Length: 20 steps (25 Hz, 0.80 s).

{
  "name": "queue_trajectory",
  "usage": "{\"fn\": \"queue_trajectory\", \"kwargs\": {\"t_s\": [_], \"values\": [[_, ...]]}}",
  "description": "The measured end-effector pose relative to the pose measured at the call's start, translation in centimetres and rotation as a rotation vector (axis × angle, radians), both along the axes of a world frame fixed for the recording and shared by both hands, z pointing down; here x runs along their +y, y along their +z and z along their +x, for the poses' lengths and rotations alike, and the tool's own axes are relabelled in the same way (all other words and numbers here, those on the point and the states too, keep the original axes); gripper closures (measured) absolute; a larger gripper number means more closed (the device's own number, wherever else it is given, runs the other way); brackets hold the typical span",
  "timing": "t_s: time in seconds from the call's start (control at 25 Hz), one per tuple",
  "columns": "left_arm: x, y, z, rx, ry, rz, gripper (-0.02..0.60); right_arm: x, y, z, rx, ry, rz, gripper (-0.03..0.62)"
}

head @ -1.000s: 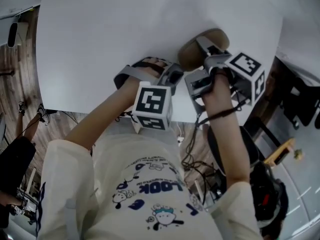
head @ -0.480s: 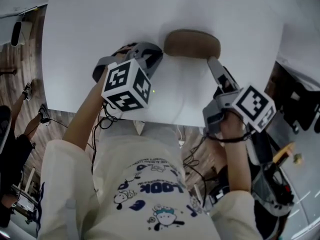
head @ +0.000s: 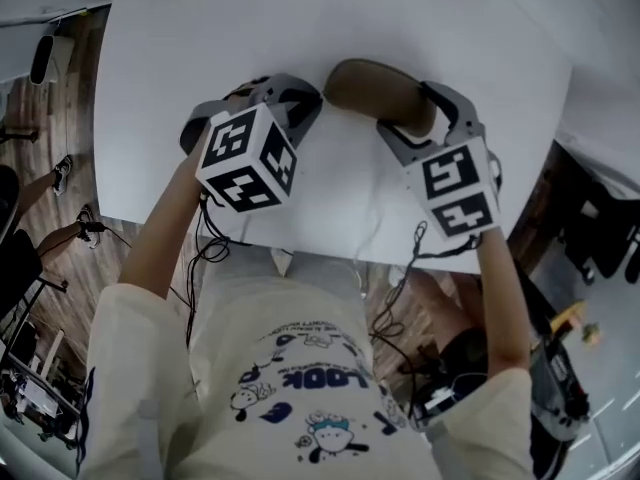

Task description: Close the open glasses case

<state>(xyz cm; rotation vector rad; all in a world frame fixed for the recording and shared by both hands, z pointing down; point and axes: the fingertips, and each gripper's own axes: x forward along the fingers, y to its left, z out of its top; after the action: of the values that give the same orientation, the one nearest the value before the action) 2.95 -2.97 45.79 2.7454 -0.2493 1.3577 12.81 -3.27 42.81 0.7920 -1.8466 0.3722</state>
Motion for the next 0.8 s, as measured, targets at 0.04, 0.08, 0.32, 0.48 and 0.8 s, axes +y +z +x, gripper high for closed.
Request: {"fn": "queue_trajectory", "kwargs": {"t_s": [0.04,0.08,0.32,0.48,0.8], "values": [[0.2,-0.1,0.1,0.000,-0.001,0.000,0.580,0.0,0.0,0.1,0.000,0.006,0.002,0.272],[0.4,-0.1,0.2,-0.003,0.000,0.006,0.580,0.1,0.0,0.2,0.006,0.004,0.007,0.272],[2.2,-0.3,0.3,0.027,-0.038,0.007,0.581,0.5,0.4,-0.2,0.040,0.001,0.008,0.263],[3.6,-0.3,1.4,0.039,-0.021,-0.010,0.583,0.2,0.5,-0.4,0.041,0.022,0.020,0.258],[7.0,-1.2,3.9,0.187,-0.165,-0.063,0.583,-0.5,-0.7,-1.5,-0.048,0.099,0.118,0.258]]}}
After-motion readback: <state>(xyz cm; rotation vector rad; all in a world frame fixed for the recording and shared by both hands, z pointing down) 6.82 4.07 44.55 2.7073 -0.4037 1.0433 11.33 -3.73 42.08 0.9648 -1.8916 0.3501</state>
